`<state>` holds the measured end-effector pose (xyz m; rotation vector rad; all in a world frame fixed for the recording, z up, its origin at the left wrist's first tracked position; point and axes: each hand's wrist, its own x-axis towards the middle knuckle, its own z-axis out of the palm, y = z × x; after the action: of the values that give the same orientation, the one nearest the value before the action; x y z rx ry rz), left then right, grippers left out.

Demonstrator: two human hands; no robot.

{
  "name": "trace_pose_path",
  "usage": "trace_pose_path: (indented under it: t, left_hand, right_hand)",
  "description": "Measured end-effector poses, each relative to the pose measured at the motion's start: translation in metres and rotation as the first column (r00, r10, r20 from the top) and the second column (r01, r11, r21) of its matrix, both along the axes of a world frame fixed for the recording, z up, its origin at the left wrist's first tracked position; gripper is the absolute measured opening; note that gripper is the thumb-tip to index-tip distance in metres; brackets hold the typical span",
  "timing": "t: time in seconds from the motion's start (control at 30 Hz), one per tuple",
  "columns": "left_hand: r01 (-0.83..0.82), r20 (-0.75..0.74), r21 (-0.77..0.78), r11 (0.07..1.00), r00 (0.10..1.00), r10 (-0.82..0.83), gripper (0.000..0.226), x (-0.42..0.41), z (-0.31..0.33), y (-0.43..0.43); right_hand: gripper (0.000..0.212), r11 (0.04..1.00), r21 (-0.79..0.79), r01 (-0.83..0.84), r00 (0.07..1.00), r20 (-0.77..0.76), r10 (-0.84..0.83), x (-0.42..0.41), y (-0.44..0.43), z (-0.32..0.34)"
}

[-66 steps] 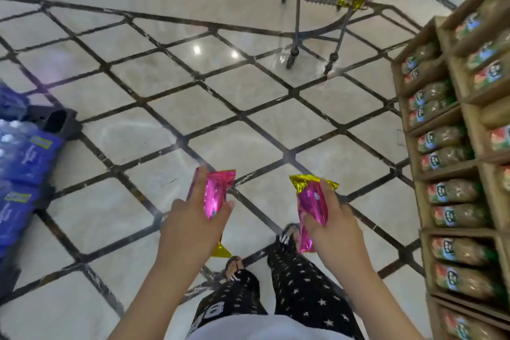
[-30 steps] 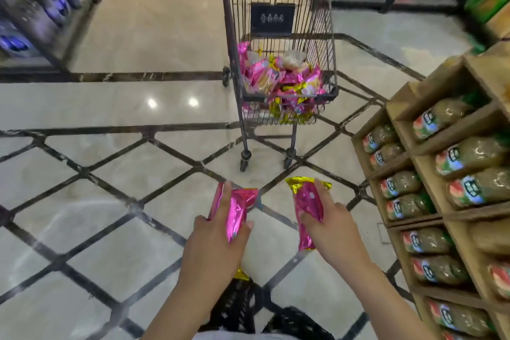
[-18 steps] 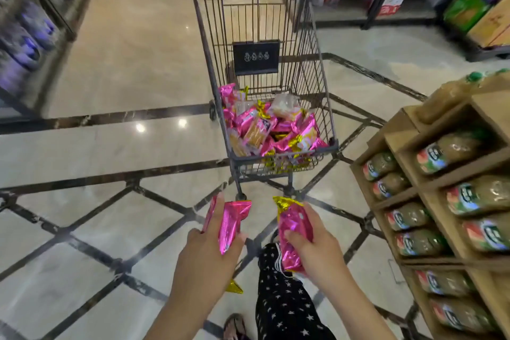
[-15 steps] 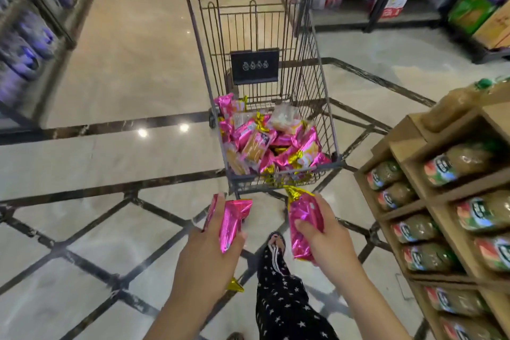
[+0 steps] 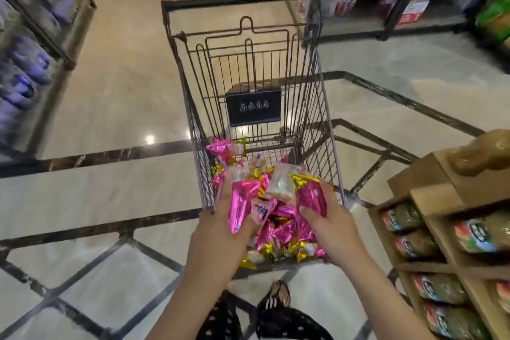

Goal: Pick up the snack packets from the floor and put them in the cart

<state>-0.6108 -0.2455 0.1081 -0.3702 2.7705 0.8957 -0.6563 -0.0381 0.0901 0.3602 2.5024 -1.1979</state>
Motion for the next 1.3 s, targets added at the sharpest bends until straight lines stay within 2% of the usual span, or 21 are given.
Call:
trace_pose_path:
  t: [0.3,0.47,0.57,0.67,0.77,0.87,0.93,1.03,1.2,1.3]
  left_hand:
    - [0.267,0.042,0.034,0.963,0.962,-0.268,0.084,-0.148,-0.040,-0.040]
    - [0.457,0.102,0.064,0.887,0.881,-0.462,0.087,-0.215,-0.066,-0.059]
    - [0.531,0.155,0.052,0.846,0.833,-0.532,0.088,-0.242,-0.074,-0.058]
    - [0.552,0.213,0.033,0.833,0.811,-0.545,0.091,-0.261,-0.088,-0.052]
    - [0.624,0.257,-0.074,0.778,0.766,-0.589,0.099,-0.271,-0.096,-0.041]
    - [0.674,0.249,-0.102,0.732,0.730,-0.637,0.094,-0.262,-0.086,-0.027]
    - [0.738,0.219,-0.120,0.664,0.672,-0.707,0.089,-0.244,-0.079,-0.018]
    - [0.847,0.239,-0.122,0.517,0.531,-0.813,0.085,-0.200,-0.075,0.000]
    - [0.962,0.273,-0.167,0.214,0.254,-0.928,0.079,-0.096,-0.059,0.049]
    - [0.982,0.301,-0.170,0.084,0.133,-0.944,0.079,-0.027,-0.058,0.078]
  right_hand:
    - [0.075,0.973,0.145,0.177,0.977,0.091,-0.192,-0.097,-0.032,-0.038]
    - [0.074,0.918,0.220,0.329,0.917,0.158,-0.367,-0.117,-0.064,-0.061]
    - [0.069,0.873,0.240,0.424,0.872,0.151,-0.465,-0.119,-0.075,-0.075]
    - [0.075,0.831,0.249,0.497,0.834,0.127,-0.537,-0.119,-0.080,-0.080]
    - [0.077,0.823,0.302,0.481,0.820,0.175,-0.544,-0.112,-0.080,-0.078]
    - [0.080,0.799,0.299,0.521,0.772,0.233,-0.591,-0.086,-0.076,-0.073]
    - [0.084,0.777,0.332,0.535,0.719,0.305,-0.624,-0.055,-0.074,-0.072]
    - [0.085,0.723,0.412,0.554,0.628,0.364,-0.688,0.005,-0.068,-0.073]
    - [0.081,0.635,0.558,0.534,0.538,0.355,-0.764,0.114,-0.051,-0.055]
    - [0.078,0.585,0.573,0.574,0.492,0.330,-0.806,0.183,-0.039,-0.045]
